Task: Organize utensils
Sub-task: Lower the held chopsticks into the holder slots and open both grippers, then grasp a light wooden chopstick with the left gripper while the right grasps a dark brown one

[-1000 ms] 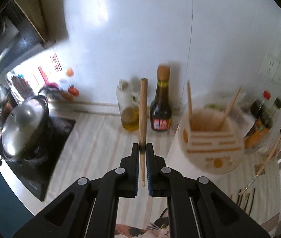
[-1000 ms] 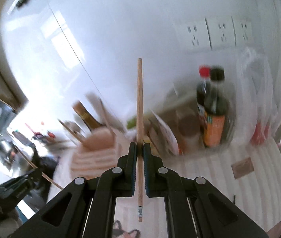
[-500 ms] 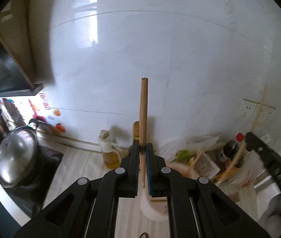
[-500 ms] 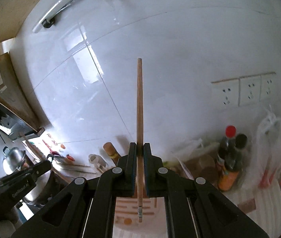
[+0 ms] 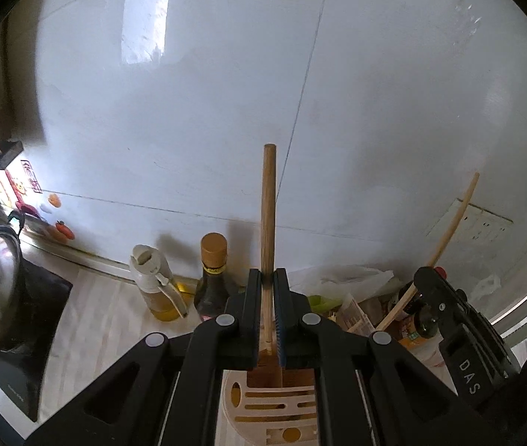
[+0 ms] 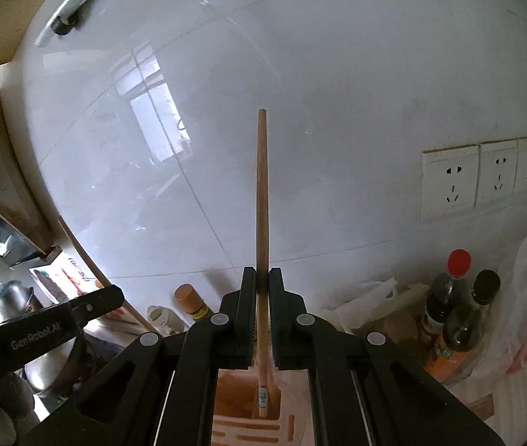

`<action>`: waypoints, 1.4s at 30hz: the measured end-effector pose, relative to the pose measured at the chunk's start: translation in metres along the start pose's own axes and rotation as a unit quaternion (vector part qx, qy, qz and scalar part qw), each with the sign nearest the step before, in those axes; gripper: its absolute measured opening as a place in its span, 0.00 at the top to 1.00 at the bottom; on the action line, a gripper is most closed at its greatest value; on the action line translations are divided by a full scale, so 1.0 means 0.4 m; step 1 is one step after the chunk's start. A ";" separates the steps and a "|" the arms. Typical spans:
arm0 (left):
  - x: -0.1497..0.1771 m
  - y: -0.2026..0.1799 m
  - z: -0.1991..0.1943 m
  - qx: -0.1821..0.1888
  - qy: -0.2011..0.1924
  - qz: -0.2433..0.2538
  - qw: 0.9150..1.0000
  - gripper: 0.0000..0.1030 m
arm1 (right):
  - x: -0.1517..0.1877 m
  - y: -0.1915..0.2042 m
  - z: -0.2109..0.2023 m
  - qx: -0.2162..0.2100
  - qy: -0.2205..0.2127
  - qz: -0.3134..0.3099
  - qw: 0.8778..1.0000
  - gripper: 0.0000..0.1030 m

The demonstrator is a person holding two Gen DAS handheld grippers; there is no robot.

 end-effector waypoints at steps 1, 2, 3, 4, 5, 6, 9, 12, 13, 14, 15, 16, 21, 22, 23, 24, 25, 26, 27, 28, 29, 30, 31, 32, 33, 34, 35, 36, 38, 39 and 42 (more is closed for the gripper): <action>0.004 -0.002 0.010 0.000 0.002 0.000 1.000 0.96 | 0.001 -0.004 0.006 0.000 0.000 0.001 1.000 0.94; 0.005 -0.004 0.017 -0.001 0.004 0.001 1.000 0.96 | 0.003 -0.010 0.014 0.002 0.001 0.003 1.000 0.94; 0.007 -0.006 0.023 0.000 0.006 0.002 1.000 0.96 | 0.003 -0.015 0.019 0.003 0.001 0.005 1.000 0.94; 0.010 -0.008 0.030 -0.001 0.008 0.002 1.000 0.96 | 0.004 -0.016 0.023 0.002 0.001 0.006 1.000 0.94; 0.011 -0.008 0.038 -0.001 0.010 0.002 1.000 0.96 | 0.007 -0.020 0.029 0.003 0.001 0.006 1.000 0.94; 0.013 -0.009 0.043 0.000 0.012 0.002 1.000 0.96 | 0.006 -0.023 0.032 0.004 0.001 0.006 1.000 0.94; 0.020 -0.008 0.059 -0.001 0.017 0.003 1.000 0.96 | 0.015 -0.028 0.046 0.000 0.005 0.009 1.000 0.94; 0.027 -0.002 0.074 -0.001 0.023 0.001 1.000 0.96 | 0.027 -0.025 0.055 -0.007 0.009 0.010 1.000 0.94; 0.030 0.000 0.078 -0.001 0.025 0.000 1.000 0.96 | 0.031 -0.023 0.058 -0.011 0.011 0.009 1.000 0.94; 0.032 0.003 0.083 -0.001 0.027 0.000 1.000 0.96 | 0.034 -0.022 0.061 -0.012 0.012 0.009 1.000 0.94; 0.033 0.006 0.088 -0.001 0.029 0.000 1.000 0.96 | 0.038 -0.021 0.065 -0.016 0.013 0.010 1.000 0.94; 0.035 0.010 0.094 -0.002 0.032 -0.001 0.999 0.96 | 0.044 -0.020 0.069 -0.019 0.015 0.010 1.000 0.94; 0.052 0.025 0.119 -0.003 0.046 0.001 0.999 0.96 | 0.070 -0.008 0.088 -0.031 0.025 0.006 0.999 0.94; 0.057 0.028 0.121 -0.005 0.048 0.002 0.999 0.96 | 0.076 -0.007 0.091 -0.032 0.028 0.005 0.999 0.94; 0.062 0.029 0.124 -0.004 0.050 0.002 0.999 0.96 | 0.080 -0.005 0.093 -0.033 0.030 0.004 0.999 0.93; 0.066 0.030 0.126 -0.003 0.053 0.003 0.999 0.96 | 0.086 -0.004 0.095 -0.036 0.033 0.003 0.999 0.93; 0.070 0.031 0.128 0.000 0.056 0.004 0.998 0.96 | 0.093 -0.001 0.096 -0.040 0.037 0.002 0.999 0.93; 0.076 0.029 0.129 0.005 0.059 0.005 0.998 0.96 | 0.099 0.000 0.097 -0.040 0.040 0.000 0.998 0.93; 0.079 0.028 0.129 0.009 0.063 0.007 0.998 0.96 | 0.106 0.004 0.098 -0.044 0.044 -0.003 0.998 0.93; 0.081 0.028 0.128 0.012 0.065 0.008 0.998 0.95 | 0.113 0.007 0.100 -0.050 0.050 -0.007 0.997 0.93; 0.081 0.028 0.123 0.015 0.065 0.006 0.998 0.95 | 0.122 0.011 0.100 -0.056 0.056 -0.010 0.997 0.93; 0.080 0.029 0.118 0.018 0.065 0.004 0.998 0.94 | 0.127 0.014 0.101 -0.063 0.062 -0.011 0.996 0.93; 0.078 0.029 0.111 0.020 0.064 0.004 0.998 0.93 | 0.133 0.018 0.102 -0.069 0.068 -0.012 0.995 0.93; 0.074 0.030 0.104 0.022 0.063 0.002 0.998 0.92 | 0.136 0.020 0.099 -0.073 0.072 -0.012 0.995 0.93; 0.069 0.031 0.097 0.025 0.061 0.000 0.998 0.91 | 0.139 0.020 0.096 -0.075 0.076 -0.013 0.994 0.93; 0.064 0.037 0.088 0.020 0.057 -0.001 0.998 0.84 | 0.141 0.021 0.092 -0.079 0.079 -0.013 0.994 0.92; 0.058 0.043 0.081 0.012 0.054 0.000 0.998 0.66 | 0.142 0.019 0.087 -0.080 0.081 -0.012 0.993 0.91; 0.053 0.048 0.072 0.009 0.050 -0.002 0.999 0.54 | 0.140 0.016 0.080 -0.079 0.082 -0.011 0.993 0.90; 0.040 0.067 0.046 -0.005 0.032 -0.010 0.999 0.22 | 0.134 0.012 0.066 -0.083 0.081 -0.005 0.993 0.82; 0.036 0.072 0.038 -0.009 0.025 -0.010 1.000 0.22 | 0.130 0.007 0.054 -0.081 0.079 -0.002 0.994 0.79; 0.039 0.094 0.012 -0.024 0.017 -0.011 1.000 0.16 | 0.115 -0.005 0.023 -0.080 0.075 0.006 0.994 0.69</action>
Point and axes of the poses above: each gripper's, at about its wrist camera, not at the fingertips, and z roughly the way its jaws point, y to its left, x to its underside, the point moved 9 cm from there along z, roughly the way its jaws point, and after that the axes turned 2 degrees about -z, right-handed, at the moved point
